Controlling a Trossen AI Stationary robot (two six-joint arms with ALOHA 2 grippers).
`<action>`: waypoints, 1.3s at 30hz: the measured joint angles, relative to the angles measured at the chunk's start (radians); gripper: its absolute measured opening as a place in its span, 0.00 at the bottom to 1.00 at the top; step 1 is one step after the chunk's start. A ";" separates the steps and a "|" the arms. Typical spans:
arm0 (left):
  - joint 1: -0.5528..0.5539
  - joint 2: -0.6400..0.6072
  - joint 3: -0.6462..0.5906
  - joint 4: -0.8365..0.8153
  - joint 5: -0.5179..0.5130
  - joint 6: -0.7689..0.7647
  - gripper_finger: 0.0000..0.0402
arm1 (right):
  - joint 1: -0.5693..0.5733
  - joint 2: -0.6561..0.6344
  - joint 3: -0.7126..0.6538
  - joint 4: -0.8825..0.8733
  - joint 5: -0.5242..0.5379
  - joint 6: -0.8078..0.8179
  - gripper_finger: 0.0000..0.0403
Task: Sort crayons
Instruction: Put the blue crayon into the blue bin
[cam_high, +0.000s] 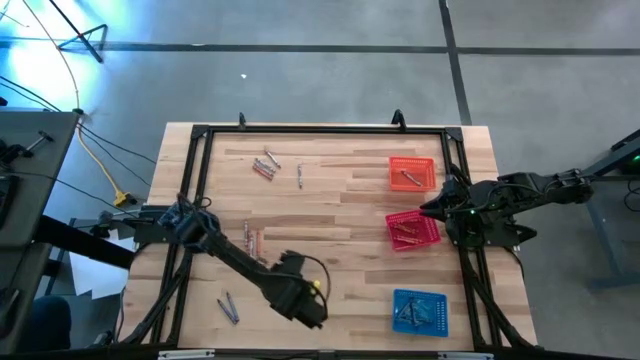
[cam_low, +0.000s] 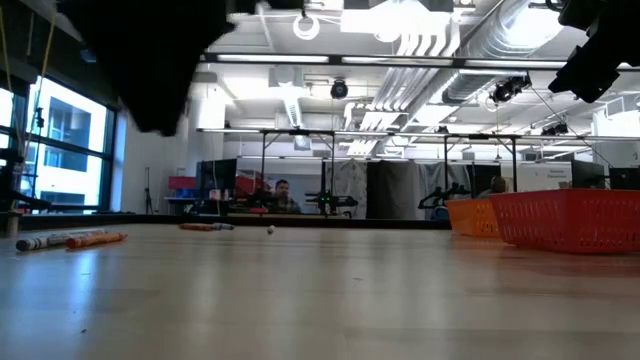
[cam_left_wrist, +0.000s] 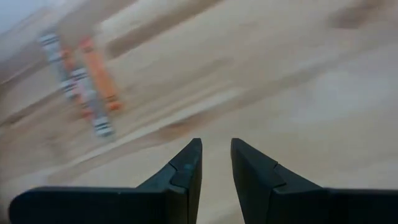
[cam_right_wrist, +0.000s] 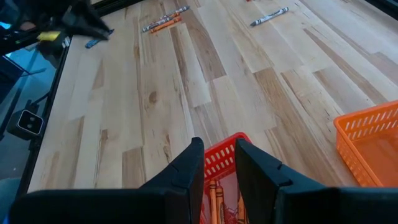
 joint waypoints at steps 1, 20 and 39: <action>0.002 -0.031 -0.049 0.001 0.015 -0.025 0.18 | 0.000 0.000 0.000 0.000 0.000 0.000 0.21; -0.187 -0.382 -0.672 0.512 0.293 -0.453 0.18 | 0.000 0.000 0.000 0.000 0.000 0.000 0.21; -0.287 -0.385 -0.674 0.449 0.394 -0.457 0.18 | 0.000 0.000 0.000 0.000 0.000 0.000 0.21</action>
